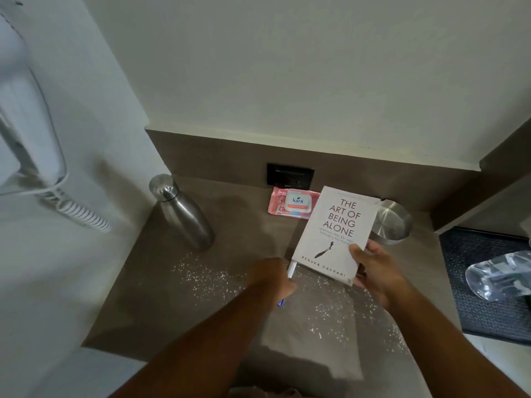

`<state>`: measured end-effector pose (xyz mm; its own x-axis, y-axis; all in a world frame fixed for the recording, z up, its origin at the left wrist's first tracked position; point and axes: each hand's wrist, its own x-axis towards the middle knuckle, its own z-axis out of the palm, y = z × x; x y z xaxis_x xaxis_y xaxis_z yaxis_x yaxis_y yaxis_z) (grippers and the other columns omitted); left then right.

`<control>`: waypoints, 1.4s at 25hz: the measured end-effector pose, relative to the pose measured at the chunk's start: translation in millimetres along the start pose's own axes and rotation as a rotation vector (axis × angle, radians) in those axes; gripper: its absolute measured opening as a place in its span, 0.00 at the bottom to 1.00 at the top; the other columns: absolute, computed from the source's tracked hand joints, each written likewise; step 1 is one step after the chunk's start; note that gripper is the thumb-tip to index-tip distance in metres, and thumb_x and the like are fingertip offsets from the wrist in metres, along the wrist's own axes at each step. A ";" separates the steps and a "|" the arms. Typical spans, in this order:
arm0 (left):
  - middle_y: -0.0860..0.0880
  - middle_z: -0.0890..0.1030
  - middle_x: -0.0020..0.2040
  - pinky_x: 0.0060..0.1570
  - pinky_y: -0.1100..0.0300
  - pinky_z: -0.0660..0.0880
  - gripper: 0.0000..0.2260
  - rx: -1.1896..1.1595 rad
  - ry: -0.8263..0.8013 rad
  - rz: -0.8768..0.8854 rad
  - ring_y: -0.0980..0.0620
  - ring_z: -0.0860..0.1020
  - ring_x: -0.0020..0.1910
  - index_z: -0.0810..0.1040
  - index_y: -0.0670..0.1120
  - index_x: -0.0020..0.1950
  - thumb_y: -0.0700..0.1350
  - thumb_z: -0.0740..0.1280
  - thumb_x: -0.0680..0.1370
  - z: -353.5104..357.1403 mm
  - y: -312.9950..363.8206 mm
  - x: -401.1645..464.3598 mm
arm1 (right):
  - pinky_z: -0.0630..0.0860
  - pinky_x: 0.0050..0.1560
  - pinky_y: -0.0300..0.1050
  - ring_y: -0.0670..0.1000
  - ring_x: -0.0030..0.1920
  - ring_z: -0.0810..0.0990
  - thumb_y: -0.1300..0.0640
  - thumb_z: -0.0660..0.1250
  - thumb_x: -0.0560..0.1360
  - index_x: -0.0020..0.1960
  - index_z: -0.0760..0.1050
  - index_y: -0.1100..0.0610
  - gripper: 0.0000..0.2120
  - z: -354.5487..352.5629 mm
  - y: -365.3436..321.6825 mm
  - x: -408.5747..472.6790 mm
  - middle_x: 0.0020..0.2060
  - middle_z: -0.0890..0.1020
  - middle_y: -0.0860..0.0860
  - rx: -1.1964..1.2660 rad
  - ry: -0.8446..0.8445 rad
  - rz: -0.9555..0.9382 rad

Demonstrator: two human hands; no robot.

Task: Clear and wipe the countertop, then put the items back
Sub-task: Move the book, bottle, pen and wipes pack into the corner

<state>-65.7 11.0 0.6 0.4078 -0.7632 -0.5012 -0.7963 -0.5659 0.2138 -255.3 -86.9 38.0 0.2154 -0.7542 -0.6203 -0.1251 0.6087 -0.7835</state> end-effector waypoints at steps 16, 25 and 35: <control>0.53 0.79 0.37 0.37 0.62 0.72 0.12 -0.188 0.184 -0.487 0.57 0.78 0.36 0.77 0.51 0.46 0.59 0.63 0.77 -79.5 -265.3 -45.1 | 0.79 0.39 0.47 0.54 0.47 0.82 0.54 0.63 0.80 0.65 0.75 0.54 0.14 272.9 -41.6 105.0 0.58 0.82 0.55 -0.672 -0.214 -0.241; 0.52 0.79 0.42 0.39 0.59 0.72 0.08 -0.347 0.312 -0.484 0.53 0.77 0.40 0.74 0.50 0.47 0.54 0.63 0.77 -87.1 -257.8 9.2 | 0.78 0.39 0.46 0.53 0.45 0.81 0.50 0.60 0.81 0.66 0.71 0.57 0.16 316.1 -42.7 150.2 0.55 0.82 0.56 -1.103 -0.314 -0.409; 0.50 0.79 0.46 0.35 0.73 0.67 0.09 -0.432 0.449 -0.332 0.59 0.73 0.38 0.77 0.45 0.55 0.48 0.66 0.79 -107.7 -254.0 56.4 | 0.76 0.52 0.53 0.58 0.55 0.79 0.40 0.63 0.76 0.64 0.74 0.49 0.20 349.6 -37.9 152.2 0.59 0.78 0.52 -1.736 -0.250 -1.083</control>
<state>207.7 78.1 8.3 0.8175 -0.5309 -0.2234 -0.3870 -0.7936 0.4694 120.8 -138.6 -13.8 0.8965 -0.4356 -0.0812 -0.4403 -0.8963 -0.0525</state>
